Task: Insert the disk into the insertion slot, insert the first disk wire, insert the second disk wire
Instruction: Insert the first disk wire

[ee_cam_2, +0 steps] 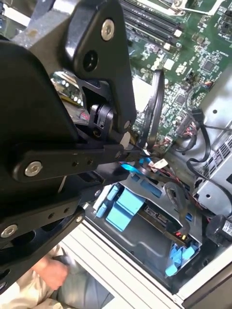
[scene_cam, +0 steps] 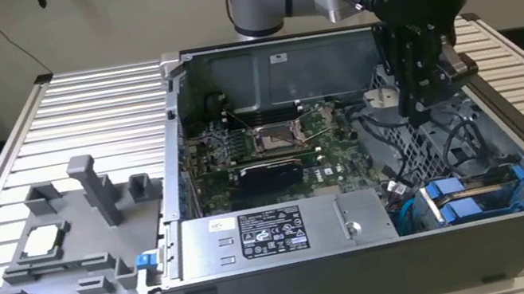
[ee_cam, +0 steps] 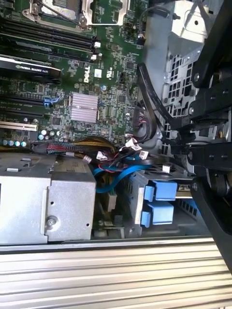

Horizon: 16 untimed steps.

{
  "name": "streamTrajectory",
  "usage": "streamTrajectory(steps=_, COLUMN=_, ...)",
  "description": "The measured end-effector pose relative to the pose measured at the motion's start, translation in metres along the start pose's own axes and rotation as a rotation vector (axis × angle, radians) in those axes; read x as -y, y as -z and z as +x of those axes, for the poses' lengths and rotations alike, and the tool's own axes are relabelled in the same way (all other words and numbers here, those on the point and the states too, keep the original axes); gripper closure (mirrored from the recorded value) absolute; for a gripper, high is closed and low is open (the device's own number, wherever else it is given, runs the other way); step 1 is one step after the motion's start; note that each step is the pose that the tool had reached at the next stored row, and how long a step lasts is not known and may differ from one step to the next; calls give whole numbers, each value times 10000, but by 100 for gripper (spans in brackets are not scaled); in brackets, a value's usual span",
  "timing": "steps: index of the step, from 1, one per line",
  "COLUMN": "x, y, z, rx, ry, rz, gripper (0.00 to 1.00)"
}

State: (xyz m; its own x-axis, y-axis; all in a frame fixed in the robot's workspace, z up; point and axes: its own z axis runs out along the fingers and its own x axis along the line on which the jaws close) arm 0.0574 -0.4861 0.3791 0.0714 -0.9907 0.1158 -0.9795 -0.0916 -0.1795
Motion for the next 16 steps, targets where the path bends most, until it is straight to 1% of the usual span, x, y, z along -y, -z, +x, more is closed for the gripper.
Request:
streamTrajectory(steps=3, x=-13, y=-12, z=-14, rx=-130, ry=22, rz=8, gripper=73)
streamTrajectory(steps=4, x=-12, y=-14, z=-14, rx=-140, ry=25, rz=8, gripper=73)
streamTrajectory(steps=10, x=-13, y=-13, z=-14, rx=-143, ry=25, rz=8, gripper=73)
streamTrajectory(steps=11, x=-13, y=-13, z=-15, rx=-143, ry=25, rz=8, gripper=76)
streamTrajectory(steps=12, x=-13, y=-14, z=-15, rx=-143, ry=25, rz=8, gripper=76)
streamTrajectory(steps=13, x=-13, y=-13, z=-15, rx=-143, ry=25, rz=8, gripper=83)
streamTrajectory(steps=16, x=-13, y=-14, z=-15, rx=-143, ry=25, rz=8, gripper=83)
